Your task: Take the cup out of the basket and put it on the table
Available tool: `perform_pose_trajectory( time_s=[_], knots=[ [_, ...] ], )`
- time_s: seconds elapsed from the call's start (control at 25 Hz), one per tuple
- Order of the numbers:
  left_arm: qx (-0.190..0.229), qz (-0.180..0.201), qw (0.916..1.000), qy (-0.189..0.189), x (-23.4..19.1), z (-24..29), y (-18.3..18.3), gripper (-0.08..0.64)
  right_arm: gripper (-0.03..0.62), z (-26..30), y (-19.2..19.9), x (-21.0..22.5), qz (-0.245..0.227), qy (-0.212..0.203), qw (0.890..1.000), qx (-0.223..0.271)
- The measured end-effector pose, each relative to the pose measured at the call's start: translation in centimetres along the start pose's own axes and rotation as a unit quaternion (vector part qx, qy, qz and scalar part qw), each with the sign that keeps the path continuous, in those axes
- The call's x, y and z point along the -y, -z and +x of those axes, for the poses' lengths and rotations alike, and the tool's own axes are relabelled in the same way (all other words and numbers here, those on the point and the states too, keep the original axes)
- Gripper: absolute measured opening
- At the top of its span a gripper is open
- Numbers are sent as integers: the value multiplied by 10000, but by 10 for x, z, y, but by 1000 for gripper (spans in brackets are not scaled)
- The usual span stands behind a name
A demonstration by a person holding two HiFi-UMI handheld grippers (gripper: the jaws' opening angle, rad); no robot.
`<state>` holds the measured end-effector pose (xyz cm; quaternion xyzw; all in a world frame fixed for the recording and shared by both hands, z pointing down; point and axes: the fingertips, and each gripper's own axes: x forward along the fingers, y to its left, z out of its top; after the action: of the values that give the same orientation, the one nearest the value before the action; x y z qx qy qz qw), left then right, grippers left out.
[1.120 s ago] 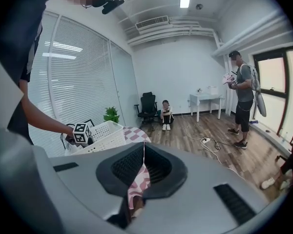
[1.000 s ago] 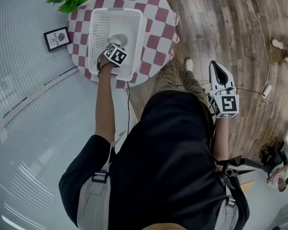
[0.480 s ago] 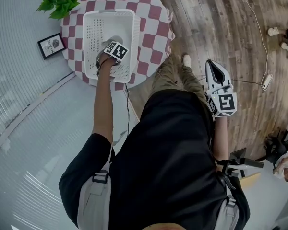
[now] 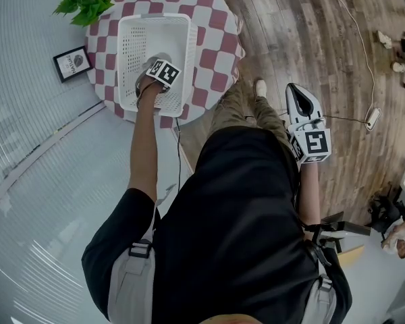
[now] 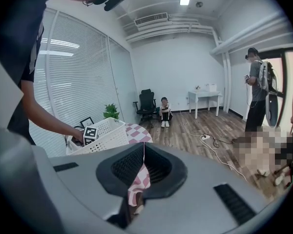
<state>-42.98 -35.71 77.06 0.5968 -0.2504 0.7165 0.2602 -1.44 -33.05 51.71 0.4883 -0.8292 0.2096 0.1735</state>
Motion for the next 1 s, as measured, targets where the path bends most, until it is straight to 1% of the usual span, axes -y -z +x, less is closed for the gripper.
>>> perform_pose_trajectory(
  time_s=[0.2,0.48,0.72,0.88,0.92,1.0],
  knots=[
    [268,-181,9994,-77,0,-4,2,26,12,3,-2,-2,-57,-41,10000,2],
    [462,-344,9983,-4,-1,-11,0,26,12,10,-11,-9,-162,-168,9997,66],
    [697,-408,9967,-33,-1,-19,-12,26,12,11,-13,-8,-229,-171,9995,107],
    [840,-424,9956,49,2,-23,-18,26,12,11,-19,-6,-242,-145,9995,164],
    [878,-400,9953,7,0,-24,-19,26,12,12,-19,-7,-242,-161,9994,182],
    [1025,-338,9936,-318,-16,-33,-16,26,12,18,-20,-12,-243,-255,9991,229]
  ],
)
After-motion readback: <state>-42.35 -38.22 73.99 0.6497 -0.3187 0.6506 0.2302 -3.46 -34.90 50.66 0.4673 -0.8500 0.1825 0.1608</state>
